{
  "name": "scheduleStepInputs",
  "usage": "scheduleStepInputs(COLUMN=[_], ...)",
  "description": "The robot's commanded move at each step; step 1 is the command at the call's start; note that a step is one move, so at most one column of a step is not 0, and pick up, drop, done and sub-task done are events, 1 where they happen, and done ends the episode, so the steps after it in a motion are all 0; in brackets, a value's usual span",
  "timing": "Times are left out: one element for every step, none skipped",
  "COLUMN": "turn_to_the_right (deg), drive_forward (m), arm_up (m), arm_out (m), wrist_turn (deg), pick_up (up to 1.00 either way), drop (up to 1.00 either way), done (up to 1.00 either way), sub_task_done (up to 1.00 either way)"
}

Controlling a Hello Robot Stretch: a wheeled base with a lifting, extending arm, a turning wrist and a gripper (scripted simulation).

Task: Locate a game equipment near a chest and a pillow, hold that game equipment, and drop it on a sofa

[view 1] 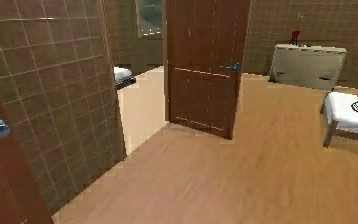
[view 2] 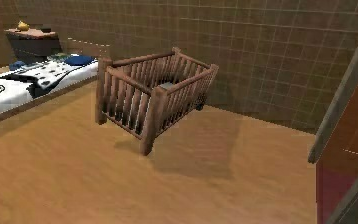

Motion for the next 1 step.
scheduleStepInputs(turn_to_the_right=[-3.0], drive_forward=[0.00], arm_up=[0.00], arm_out=[0.00], wrist_turn=[0.0], pick_up=[0.00], drop=[0.00], done=[0.00], sub_task_done=[0.00])
